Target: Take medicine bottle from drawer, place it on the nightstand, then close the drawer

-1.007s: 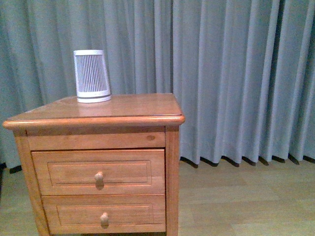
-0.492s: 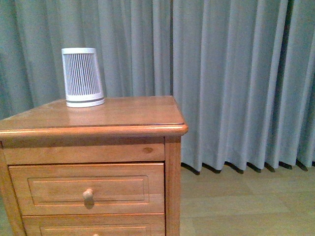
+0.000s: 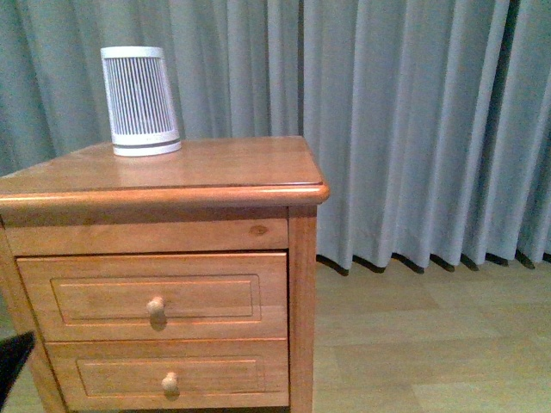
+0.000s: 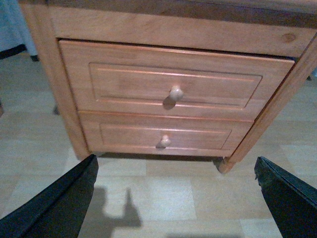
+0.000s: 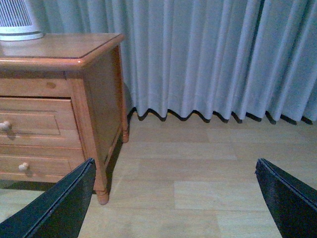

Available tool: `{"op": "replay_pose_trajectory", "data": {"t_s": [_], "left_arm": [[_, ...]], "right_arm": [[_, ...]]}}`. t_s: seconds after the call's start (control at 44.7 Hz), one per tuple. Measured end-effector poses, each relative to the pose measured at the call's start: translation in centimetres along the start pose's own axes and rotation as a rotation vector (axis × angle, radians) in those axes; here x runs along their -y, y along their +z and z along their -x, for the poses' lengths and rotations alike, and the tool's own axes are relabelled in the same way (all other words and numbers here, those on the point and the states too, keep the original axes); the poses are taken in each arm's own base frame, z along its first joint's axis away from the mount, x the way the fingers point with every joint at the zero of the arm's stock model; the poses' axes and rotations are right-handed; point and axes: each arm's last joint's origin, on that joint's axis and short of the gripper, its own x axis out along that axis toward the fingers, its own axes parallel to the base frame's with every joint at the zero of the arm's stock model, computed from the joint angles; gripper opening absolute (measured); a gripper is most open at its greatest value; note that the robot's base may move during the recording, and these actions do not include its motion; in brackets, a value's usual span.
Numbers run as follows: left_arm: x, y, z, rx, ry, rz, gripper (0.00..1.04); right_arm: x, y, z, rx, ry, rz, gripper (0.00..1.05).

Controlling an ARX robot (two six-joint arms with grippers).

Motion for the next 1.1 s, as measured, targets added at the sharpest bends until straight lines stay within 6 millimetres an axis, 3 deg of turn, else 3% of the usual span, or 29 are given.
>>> {"op": "replay_pose_trajectory", "data": {"t_s": [0.157,0.268,0.671,0.85,1.096], "left_arm": [[0.1,-1.4,-6.3,-0.076,-0.007,-0.012,0.98],[0.5,-2.1,-8.5,-0.106,-0.021,-0.025,0.98],[2.5,-3.7,-15.4,-0.123,-0.056,-0.055,0.98],[1.3,-2.8,-19.3,-0.11,0.0,-0.028,0.98],[0.1,-3.1,-21.8,-0.128,0.02,-0.019,0.98]], "right_arm": [[0.0,0.0,0.0,0.0,0.0,0.0,0.98],[0.0,0.0,0.0,0.0,0.0,0.0,0.98],[0.0,0.0,0.0,0.0,0.0,0.0,0.98],[0.0,0.0,0.0,0.0,0.0,0.0,0.98],[0.0,0.0,0.0,0.0,0.0,0.0,0.98]]}}
